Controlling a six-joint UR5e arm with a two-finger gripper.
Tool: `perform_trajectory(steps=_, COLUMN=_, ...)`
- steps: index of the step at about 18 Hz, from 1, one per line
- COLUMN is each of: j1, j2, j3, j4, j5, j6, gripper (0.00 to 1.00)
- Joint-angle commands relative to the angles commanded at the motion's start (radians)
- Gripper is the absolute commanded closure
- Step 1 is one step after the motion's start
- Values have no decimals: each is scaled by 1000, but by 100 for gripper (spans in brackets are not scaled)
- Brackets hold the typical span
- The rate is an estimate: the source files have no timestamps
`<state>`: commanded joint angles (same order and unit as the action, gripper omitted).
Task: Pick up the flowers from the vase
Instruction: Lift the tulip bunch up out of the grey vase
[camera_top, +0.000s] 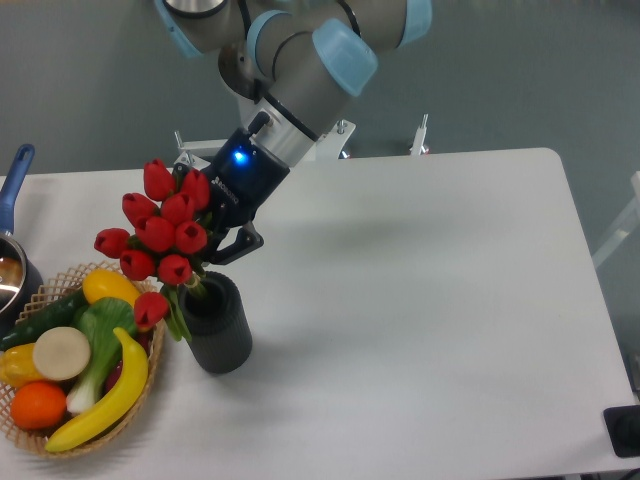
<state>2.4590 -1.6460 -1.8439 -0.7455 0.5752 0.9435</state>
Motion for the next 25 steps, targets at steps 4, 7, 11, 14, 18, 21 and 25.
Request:
perform_trajectory(steps=4, j1=15, j2=0, j3=43, j4=0, j5=0, j6=-51, gripper=56)
perform_trajectory(steps=7, j1=20, j2=5, j3=72, j4=0, j5=0, j6=-83, gripper=56)
perform_trajectory(steps=11, j1=37, j2=24, j3=109, j4=-2, j5=-2, j6=-138, gripper=56)
perform_trajectory(steps=14, j1=48, j2=51, j3=115, j4=-2, j5=-2, j6=-150, gripper=56)
perform_trajectory(steps=18, j1=69, j2=72, j3=129, j4=-2, j5=-2, j6=-193, gripper=56)
perform_trajectory(steps=21, j1=104, j2=74, j3=132, j4=-2, j5=0, j6=-195, gripper=56)
perform_trajectory(steps=25, j1=211, j2=81, j3=130, j4=-2, j5=6, j6=-180, gripper=56)
